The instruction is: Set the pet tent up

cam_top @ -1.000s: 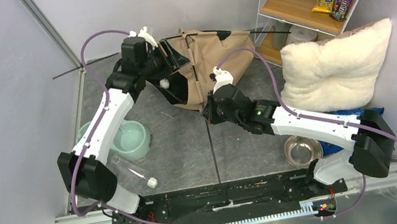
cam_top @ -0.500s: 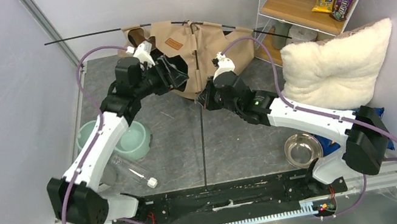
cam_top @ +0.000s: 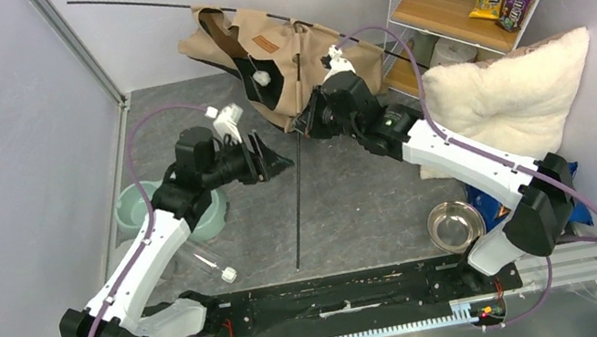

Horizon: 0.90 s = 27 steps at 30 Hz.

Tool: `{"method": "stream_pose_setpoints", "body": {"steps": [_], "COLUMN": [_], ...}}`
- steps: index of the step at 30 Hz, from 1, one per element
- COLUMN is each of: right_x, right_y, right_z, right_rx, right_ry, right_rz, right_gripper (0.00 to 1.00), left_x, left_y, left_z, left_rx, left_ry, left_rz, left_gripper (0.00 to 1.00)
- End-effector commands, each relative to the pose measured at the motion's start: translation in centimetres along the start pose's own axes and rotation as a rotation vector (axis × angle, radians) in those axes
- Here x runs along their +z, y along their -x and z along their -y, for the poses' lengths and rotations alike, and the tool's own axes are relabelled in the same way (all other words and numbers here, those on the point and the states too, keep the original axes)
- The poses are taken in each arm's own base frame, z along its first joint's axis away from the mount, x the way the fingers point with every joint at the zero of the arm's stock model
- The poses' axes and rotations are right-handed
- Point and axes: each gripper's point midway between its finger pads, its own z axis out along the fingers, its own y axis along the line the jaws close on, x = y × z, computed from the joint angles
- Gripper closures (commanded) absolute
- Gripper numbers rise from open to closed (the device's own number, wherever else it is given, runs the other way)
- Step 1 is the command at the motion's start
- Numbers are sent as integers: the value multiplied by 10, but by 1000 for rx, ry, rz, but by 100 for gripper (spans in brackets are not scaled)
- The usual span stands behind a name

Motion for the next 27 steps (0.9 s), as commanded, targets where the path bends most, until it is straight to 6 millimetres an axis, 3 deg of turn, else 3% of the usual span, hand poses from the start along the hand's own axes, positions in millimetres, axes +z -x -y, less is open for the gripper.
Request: {"method": "stream_pose_setpoints", "body": {"steps": [1, 6, 13, 17, 19, 21, 25, 27], "right_x": [4, 9, 15, 15, 14, 14, 14, 12], "right_y": [21, 13, 7, 12, 14, 13, 10, 9], "right_z": [-10, -9, -18, -16, -16, -16, -16, -15], "right_rx": [-68, -103, -74, -55, -46, -41, -30, -32], "right_ry": [28, 57, 123, 132, 128, 134, 136, 130], "right_rz": [-32, -78, -102, -44, -33, -35, -42, -52], "right_gripper": [100, 100, 100, 100, 100, 100, 100, 100], "left_x": [-6, 5, 22, 42, 47, 49, 48, 47], "left_y": [-25, -47, -44, -55, -58, -57, -52, -50], "left_z": [32, 25, 37, 23, 20, 20, 21, 23], "left_rx": [100, 81, 71, 73, 56, 52, 48, 47], "left_ry": [-166, -186, -259, -191, -181, -174, -162, -162], "left_rz": [-48, -56, 3, -4, -12, 0, 26, 36], "left_gripper": [34, 33, 32, 33, 40, 53, 95, 98]}}
